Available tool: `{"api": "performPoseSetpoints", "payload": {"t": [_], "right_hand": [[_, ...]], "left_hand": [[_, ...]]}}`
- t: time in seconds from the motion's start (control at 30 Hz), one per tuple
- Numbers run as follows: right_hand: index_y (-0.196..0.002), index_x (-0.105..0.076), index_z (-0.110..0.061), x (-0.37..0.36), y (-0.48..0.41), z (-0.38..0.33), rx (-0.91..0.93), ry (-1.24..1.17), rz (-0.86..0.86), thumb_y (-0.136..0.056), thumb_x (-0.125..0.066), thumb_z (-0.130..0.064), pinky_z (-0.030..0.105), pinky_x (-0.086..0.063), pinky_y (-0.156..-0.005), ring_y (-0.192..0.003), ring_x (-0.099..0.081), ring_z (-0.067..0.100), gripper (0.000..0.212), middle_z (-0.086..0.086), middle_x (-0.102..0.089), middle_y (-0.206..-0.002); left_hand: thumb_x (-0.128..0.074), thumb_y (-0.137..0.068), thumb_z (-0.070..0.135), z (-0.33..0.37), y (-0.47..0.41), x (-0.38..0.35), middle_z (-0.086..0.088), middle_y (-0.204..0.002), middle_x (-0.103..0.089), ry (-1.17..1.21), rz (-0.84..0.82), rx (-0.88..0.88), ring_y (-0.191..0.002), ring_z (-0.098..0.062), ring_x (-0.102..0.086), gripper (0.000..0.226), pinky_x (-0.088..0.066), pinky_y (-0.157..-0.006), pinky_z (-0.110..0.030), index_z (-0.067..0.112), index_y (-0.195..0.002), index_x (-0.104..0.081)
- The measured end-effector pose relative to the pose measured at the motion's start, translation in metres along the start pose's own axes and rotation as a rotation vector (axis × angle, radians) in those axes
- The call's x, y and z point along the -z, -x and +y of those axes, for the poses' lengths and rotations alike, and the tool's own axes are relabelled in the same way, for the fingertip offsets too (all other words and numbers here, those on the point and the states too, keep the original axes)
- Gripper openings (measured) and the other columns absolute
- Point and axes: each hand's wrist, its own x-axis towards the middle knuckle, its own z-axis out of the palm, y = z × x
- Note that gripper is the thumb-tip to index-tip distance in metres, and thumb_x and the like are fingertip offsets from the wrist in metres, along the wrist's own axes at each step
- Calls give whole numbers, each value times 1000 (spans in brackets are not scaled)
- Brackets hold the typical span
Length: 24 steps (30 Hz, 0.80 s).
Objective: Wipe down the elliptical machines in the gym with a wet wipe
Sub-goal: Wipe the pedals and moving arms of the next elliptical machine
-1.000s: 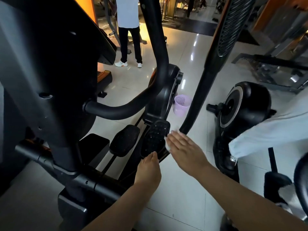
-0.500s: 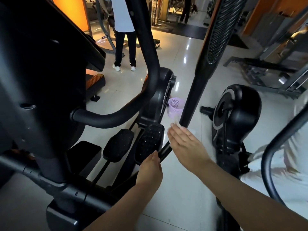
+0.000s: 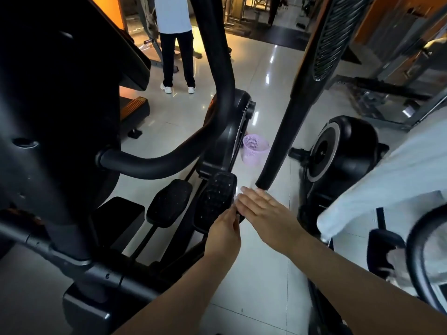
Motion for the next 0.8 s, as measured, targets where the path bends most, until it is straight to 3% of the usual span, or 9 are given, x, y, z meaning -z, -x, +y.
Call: {"api": "performPoseSetpoints", "payload": {"t": [0.1, 0.27, 0.33, 0.47, 0.53, 0.6, 0.67, 0.73, 0.8], "right_hand": [[-148, -48, -7, 1, -4, 16, 62, 15, -2, -96, -21, -10, 41, -11, -125, -150, -33, 26, 59, 10, -48, -154], [-152, -39, -3, 19, -10, 43, -56, 143, 76, -99, -5, -5, 41, 4, -127, -155, -19, 25, 63, 13, -32, -163], [-152, -40, -3, 19, -7, 38, -47, 158, 82, -99, 0, -5, 42, 6, -127, -155, -17, 26, 67, 13, -35, -161], [-156, -34, -5, 20, -2, 44, 66, 205, -1, -98, -14, -13, 43, 6, -126, -155, -16, 26, 62, 12, -31, -163], [-157, -29, -5, 33, -7, 61, 56, 255, 7, -97, -15, -13, 45, 11, -126, -156, -13, 27, 63, 14, -25, -165], [-159, -24, -4, 48, -12, 76, -20, 293, 64, -97, -10, -10, 46, 11, -126, -156, -10, 27, 63, 14, -21, -166], [-159, -22, -4, 57, -16, 80, -98, 329, 132, -98, 0, -4, 47, 7, -126, -157, -6, 26, 64, 11, -20, -167], [-159, -23, -4, 55, -13, 75, -82, 346, 102, -98, -1, -5, 48, 7, -126, -157, -3, 28, 64, 13, -19, -167], [-158, -25, -4, 47, -8, 69, 7, 351, 36, -98, -11, -11, 48, 7, -125, -157, -6, 28, 62, 14, -18, -167]], "left_hand": [[-37, -110, 24, 0, -3, -1, 5, -144, -59, 8, 6, 23, -133, -10, -54, 43, -44, -109, -23, 20, -152, -45], [-36, -111, 24, 10, -10, -2, -2, -138, -63, 26, -11, 53, -131, -15, -56, 39, -35, -97, -13, 10, -144, -52], [-36, -110, 24, 14, -11, -3, -2, -136, -64, 39, -6, 44, -129, -17, -57, 39, -35, -97, -13, 9, -143, -52], [-35, -111, 26, 21, -13, -2, 1, -146, -58, 57, -8, 33, -136, -11, -51, 44, -32, -104, -10, 13, -151, -46], [-35, -111, 24, 26, -15, 0, 0, -137, -63, 72, -13, 44, -124, -8, -57, 40, -28, -90, 0, 8, -143, -53], [-34, -111, 22, 32, -16, 0, 3, -117, -67, 100, -24, 45, -96, -3, -59, 37, -29, -76, 3, 3, -135, -55], [-32, -111, 22, 38, -19, 0, 6, -109, -67, 125, -29, 44, -79, 7, -51, 37, -31, -73, 5, 5, -134, -55], [-32, -110, 23, 44, -23, 0, 7, -110, -66, 126, -17, 19, -85, 8, -57, 38, -36, -76, 1, 10, -138, -55], [-31, -110, 24, 48, -27, 0, 7, -126, -67, 132, 9, -32, -110, -2, -63, 42, -38, -88, -3, 17, -147, -50]]}}
